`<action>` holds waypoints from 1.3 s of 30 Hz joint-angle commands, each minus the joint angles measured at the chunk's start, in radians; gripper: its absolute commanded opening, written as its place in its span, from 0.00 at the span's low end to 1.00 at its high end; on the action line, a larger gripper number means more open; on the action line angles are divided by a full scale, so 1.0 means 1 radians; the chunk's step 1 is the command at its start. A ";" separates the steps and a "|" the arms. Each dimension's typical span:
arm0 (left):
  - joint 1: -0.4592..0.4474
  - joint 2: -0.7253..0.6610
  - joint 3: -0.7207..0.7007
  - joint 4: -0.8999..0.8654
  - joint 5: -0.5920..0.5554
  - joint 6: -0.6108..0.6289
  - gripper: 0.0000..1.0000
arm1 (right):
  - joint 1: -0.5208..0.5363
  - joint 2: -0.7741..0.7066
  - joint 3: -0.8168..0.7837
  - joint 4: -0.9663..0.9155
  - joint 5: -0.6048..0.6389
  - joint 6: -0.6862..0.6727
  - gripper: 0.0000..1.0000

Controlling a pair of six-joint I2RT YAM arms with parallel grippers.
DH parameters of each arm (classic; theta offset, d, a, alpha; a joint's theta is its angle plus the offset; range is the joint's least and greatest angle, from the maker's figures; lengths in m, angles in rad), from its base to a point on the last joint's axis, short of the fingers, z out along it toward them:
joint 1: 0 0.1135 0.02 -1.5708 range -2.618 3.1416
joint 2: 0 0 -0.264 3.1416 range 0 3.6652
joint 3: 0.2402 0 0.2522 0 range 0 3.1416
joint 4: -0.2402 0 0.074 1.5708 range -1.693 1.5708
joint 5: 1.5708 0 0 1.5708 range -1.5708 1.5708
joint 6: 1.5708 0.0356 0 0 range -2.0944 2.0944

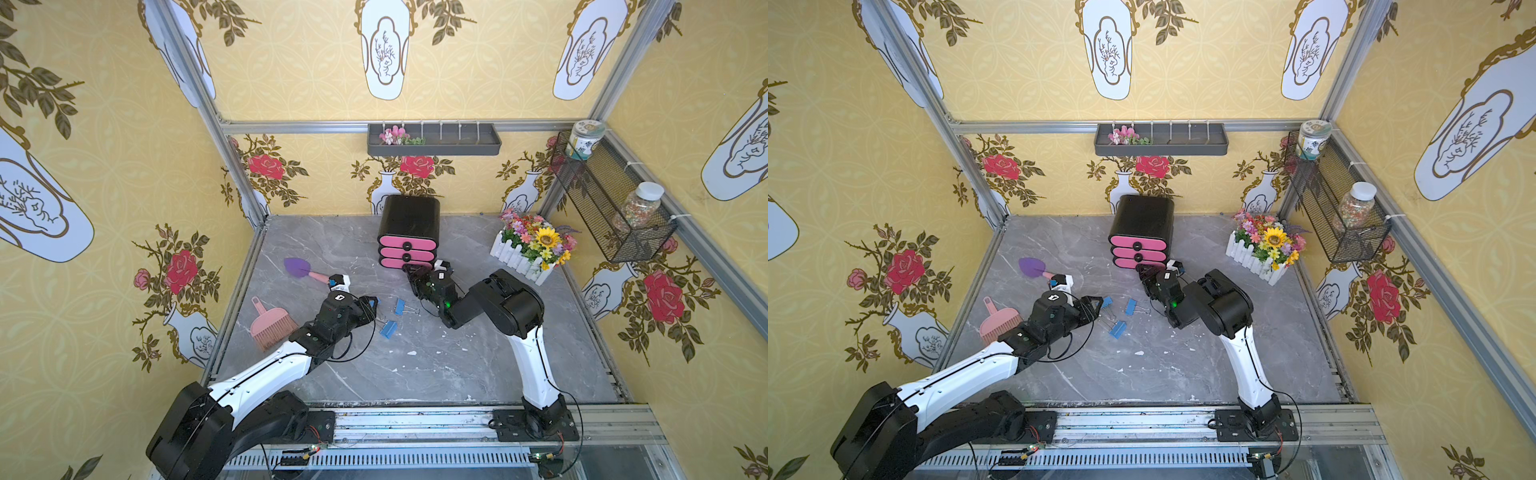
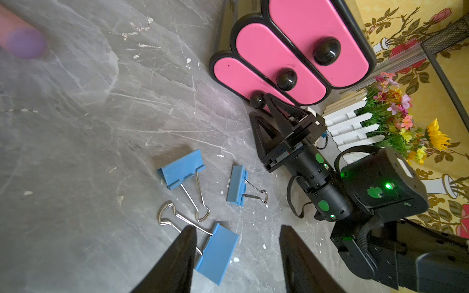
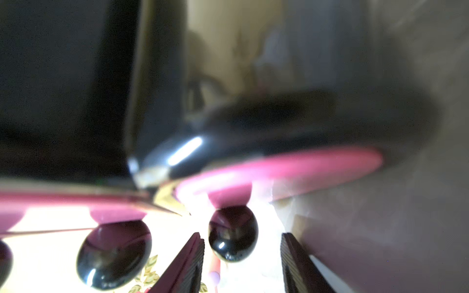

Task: Put the binder clips in the drawer according to color
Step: Open the drawer in the storage box.

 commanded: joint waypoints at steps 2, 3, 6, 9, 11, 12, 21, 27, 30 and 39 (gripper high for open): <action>0.001 -0.003 -0.008 0.011 0.010 -0.001 0.58 | 0.004 0.027 0.013 -0.001 0.031 0.010 0.51; 0.002 -0.004 -0.010 0.011 0.010 -0.002 0.58 | 0.003 0.030 0.018 0.003 0.031 0.012 0.50; 0.002 -0.003 -0.013 0.012 0.012 -0.002 0.58 | 0.005 0.039 0.031 0.008 0.035 0.015 0.48; 0.002 -0.005 -0.017 0.015 0.014 -0.005 0.58 | 0.008 0.052 0.048 0.010 0.037 0.019 0.47; 0.002 -0.007 -0.020 0.015 0.015 -0.005 0.59 | 0.009 0.059 0.057 0.011 0.039 0.022 0.46; 0.002 -0.009 -0.022 0.015 0.015 -0.005 0.59 | 0.009 0.062 0.060 0.012 0.041 0.022 0.45; 0.002 -0.015 -0.026 0.017 0.018 -0.008 0.59 | 0.008 0.075 0.063 0.015 0.052 0.029 0.39; 0.002 -0.012 -0.026 0.020 0.015 -0.007 0.59 | 0.013 0.072 0.053 0.022 0.050 0.028 0.36; 0.002 -0.010 -0.029 0.025 0.015 -0.011 0.60 | 0.022 0.066 0.037 0.034 0.052 0.027 0.35; 0.002 -0.029 -0.046 0.029 0.011 -0.027 0.60 | 0.059 0.026 -0.052 0.074 0.064 0.024 0.35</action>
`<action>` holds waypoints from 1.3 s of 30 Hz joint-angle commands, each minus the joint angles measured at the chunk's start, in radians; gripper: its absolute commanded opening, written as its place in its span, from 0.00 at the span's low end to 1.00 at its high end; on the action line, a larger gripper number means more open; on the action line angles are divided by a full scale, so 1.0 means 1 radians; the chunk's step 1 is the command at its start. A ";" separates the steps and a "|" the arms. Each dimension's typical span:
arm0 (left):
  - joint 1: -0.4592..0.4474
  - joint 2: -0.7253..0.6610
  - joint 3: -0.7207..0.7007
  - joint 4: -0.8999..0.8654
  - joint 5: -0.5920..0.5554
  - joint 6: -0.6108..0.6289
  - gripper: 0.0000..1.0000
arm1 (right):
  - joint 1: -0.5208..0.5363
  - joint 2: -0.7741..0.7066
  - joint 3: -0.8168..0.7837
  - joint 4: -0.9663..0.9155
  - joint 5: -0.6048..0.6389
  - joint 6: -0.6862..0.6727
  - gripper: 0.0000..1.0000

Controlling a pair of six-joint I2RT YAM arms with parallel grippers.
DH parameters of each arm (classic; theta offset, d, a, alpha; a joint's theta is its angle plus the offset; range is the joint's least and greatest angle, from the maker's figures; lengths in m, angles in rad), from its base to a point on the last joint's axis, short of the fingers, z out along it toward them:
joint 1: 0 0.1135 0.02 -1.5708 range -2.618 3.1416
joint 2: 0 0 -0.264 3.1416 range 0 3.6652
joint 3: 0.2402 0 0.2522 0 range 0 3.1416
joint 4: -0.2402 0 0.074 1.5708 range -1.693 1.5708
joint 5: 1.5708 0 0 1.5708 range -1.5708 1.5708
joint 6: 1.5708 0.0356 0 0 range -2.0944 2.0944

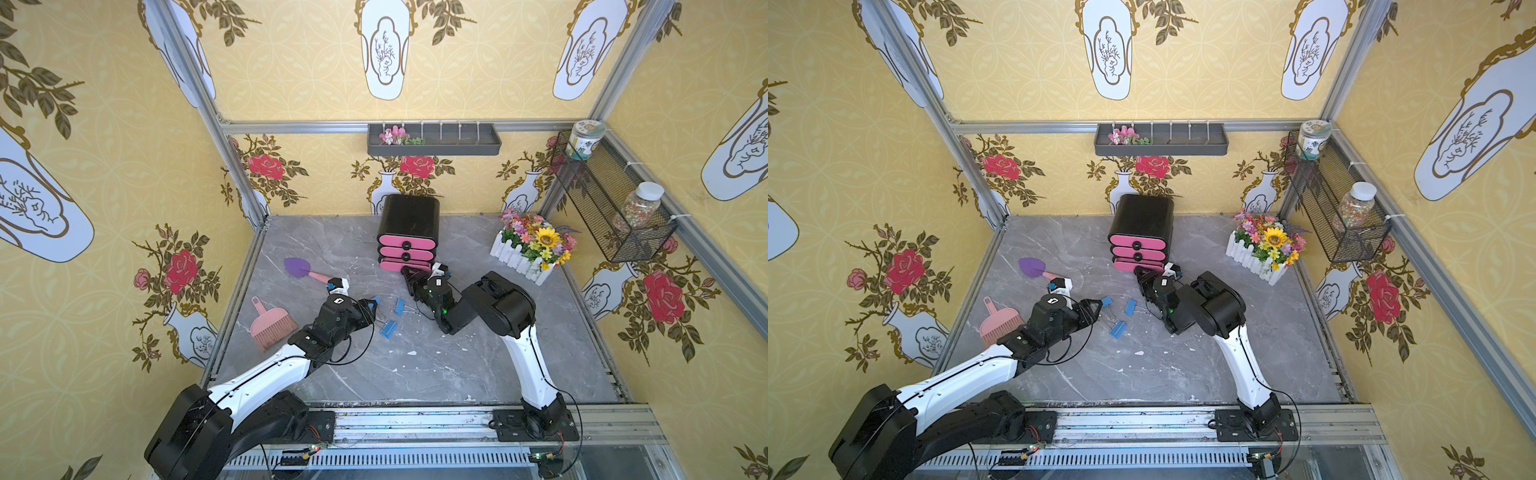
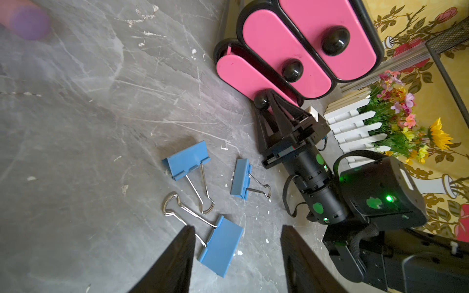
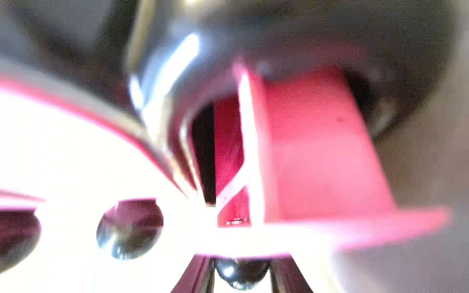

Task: Put the binder clips in the drawer according to color
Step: Open the drawer in the storage box.

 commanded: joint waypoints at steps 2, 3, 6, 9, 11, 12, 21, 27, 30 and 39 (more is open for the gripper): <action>0.002 -0.017 -0.015 0.024 0.001 -0.004 0.60 | 0.018 -0.019 -0.050 -0.041 0.006 -0.018 0.34; 0.002 -0.021 -0.018 0.025 -0.001 -0.005 0.60 | 0.021 -0.023 -0.062 -0.034 0.005 -0.017 0.34; 0.001 -0.033 -0.025 0.025 -0.002 -0.004 0.60 | 0.032 -0.038 -0.097 -0.014 0.006 -0.014 0.34; 0.001 -0.045 -0.033 0.024 -0.004 -0.024 0.60 | 0.045 -0.046 -0.123 0.008 0.005 -0.007 0.34; 0.002 -0.054 -0.037 0.024 -0.005 -0.033 0.60 | 0.056 -0.051 -0.141 0.021 0.010 -0.002 0.34; 0.002 -0.055 -0.039 0.023 -0.005 -0.034 0.60 | 0.059 -0.054 -0.147 0.026 0.010 0.000 0.34; 0.001 -0.072 -0.050 0.022 -0.008 -0.042 0.60 | 0.093 -0.078 -0.195 0.054 0.034 0.013 0.34; 0.001 -0.077 -0.053 0.022 -0.010 -0.044 0.60 | 0.116 -0.089 -0.219 0.059 0.047 0.018 0.33; 0.001 -0.077 -0.056 0.022 -0.011 -0.046 0.60 | 0.125 -0.094 -0.230 0.062 0.052 0.013 0.33; 0.001 -0.073 -0.061 0.026 -0.011 -0.050 0.60 | 0.141 -0.117 -0.256 0.059 0.060 0.001 0.39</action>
